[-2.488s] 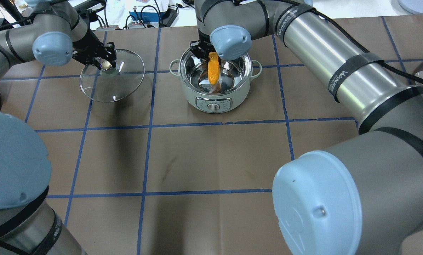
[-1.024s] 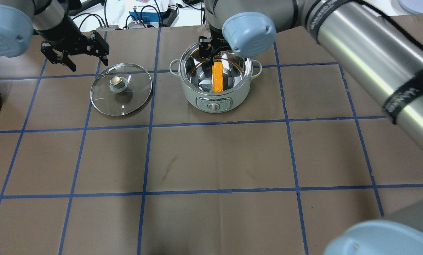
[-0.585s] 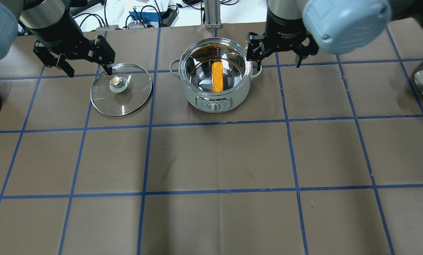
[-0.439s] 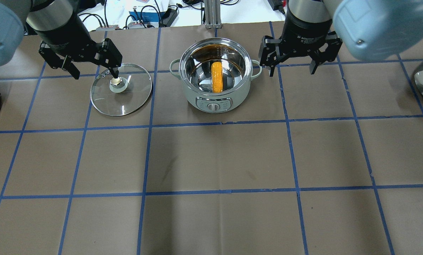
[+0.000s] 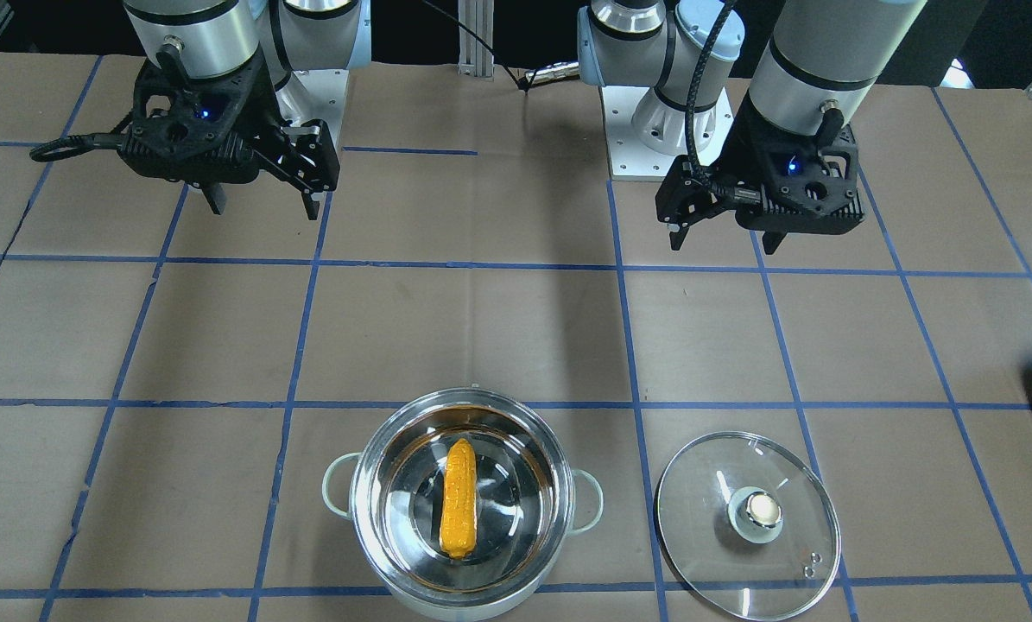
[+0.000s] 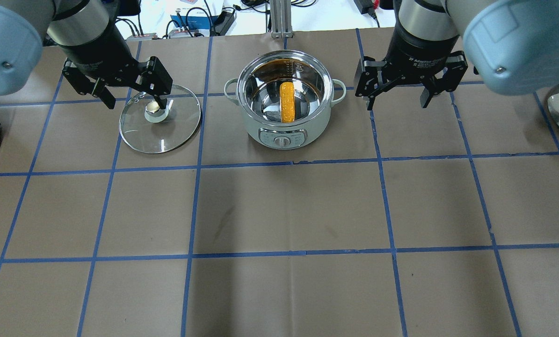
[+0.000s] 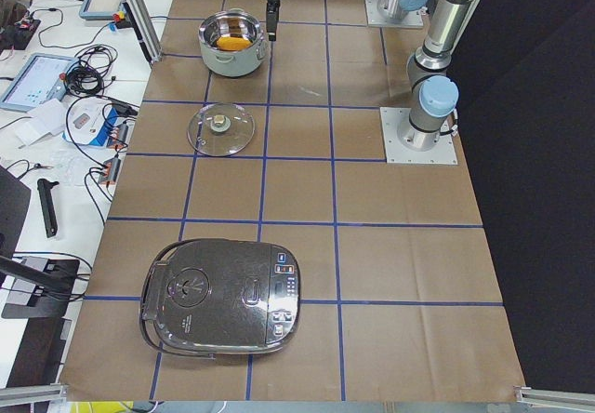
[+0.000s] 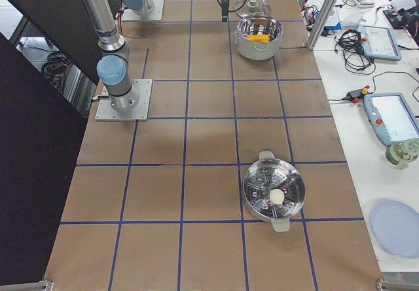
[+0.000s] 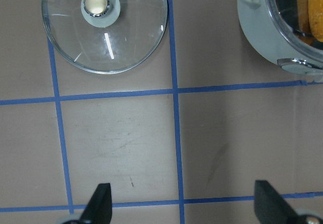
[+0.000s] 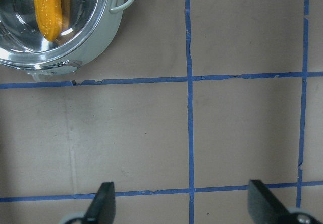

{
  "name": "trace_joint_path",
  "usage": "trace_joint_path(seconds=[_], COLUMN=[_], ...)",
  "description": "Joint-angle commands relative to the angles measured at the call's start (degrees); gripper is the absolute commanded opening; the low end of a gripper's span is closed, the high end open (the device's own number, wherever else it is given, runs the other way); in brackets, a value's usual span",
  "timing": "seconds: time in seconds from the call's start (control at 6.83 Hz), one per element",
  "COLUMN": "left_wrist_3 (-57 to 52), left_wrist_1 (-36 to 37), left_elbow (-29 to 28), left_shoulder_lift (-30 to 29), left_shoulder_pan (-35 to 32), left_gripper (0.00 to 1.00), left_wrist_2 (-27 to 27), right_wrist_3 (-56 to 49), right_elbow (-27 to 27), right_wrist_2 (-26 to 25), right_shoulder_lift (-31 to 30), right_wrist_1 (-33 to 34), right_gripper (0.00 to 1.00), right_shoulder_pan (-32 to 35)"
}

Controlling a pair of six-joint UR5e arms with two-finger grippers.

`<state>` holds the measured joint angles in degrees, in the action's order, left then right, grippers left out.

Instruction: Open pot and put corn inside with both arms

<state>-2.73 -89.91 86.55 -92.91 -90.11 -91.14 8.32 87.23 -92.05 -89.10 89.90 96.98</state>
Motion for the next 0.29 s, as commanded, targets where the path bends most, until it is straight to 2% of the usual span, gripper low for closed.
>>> trace_joint_path(seconds=[0.0, 0.15], left_wrist_3=[0.0, 0.0], left_wrist_1=[-0.3, -0.3], left_elbow=[0.0, 0.0], left_shoulder_lift=[0.1, 0.2], left_shoulder_pan=[-1.2, -1.4], left_gripper=[1.00, 1.00], left_wrist_2=[-0.3, -0.3], right_wrist_3=[-0.1, -0.1], right_elbow=[-0.1, -0.1], right_wrist_2=[0.2, 0.3], right_shoulder_lift=[-0.1, -0.1], right_wrist_1=[-0.5, -0.5], right_gripper=[0.99, 0.99], right_shoulder_pan=[0.0, 0.0])
